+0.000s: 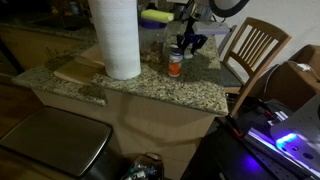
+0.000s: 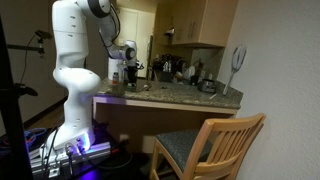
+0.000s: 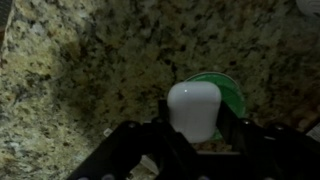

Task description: Move the green object backwards

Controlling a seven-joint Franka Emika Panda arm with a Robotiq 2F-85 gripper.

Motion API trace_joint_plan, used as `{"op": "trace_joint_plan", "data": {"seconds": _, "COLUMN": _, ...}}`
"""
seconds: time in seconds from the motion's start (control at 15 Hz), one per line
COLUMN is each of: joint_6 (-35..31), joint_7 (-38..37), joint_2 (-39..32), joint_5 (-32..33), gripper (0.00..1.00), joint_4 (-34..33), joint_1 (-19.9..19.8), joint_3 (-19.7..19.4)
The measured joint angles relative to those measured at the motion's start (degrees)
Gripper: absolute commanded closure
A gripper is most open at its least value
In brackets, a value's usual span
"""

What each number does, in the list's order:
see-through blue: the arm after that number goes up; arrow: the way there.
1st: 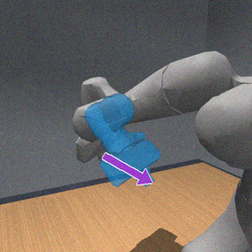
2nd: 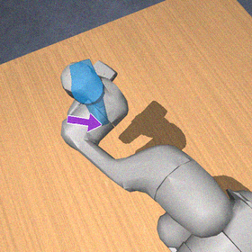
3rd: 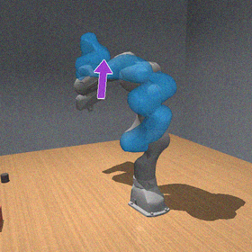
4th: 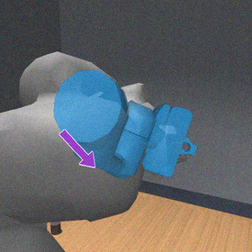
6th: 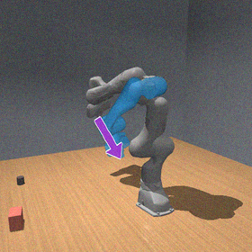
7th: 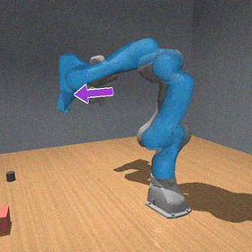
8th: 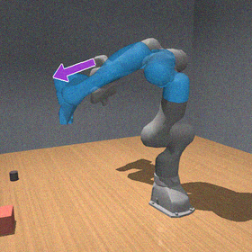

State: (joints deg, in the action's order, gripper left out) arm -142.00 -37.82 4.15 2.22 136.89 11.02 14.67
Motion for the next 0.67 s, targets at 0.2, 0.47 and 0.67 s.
{"op": "trace_joint_plan", "data": {"seconds": 0.2, "joint_6": -0.03, "joint_7": -1.4, "joint_2": 0.0, "joint_5": 0.63, "gripper": 0.76, "joint_4": 0.0, "joint_1": 0.0, "joint_3": 0.0}}
{"op": "trace_joint_plan", "data": {"seconds": 0.47, "joint_6": -0.63, "joint_7": -1.26, "joint_2": -0.02, "joint_5": -0.69, "gripper": 0.76, "joint_4": 0.14, "joint_1": 0.08, "joint_3": 0.0}}
{"op": "trace_joint_plan", "data": {"seconds": 0.67, "joint_6": -2.64, "joint_7": 0.38, "joint_2": -0.08, "joint_5": -4.97, "gripper": 0.76, "joint_4": 0.51, "joint_1": 0.41, "joint_3": 0.0}}
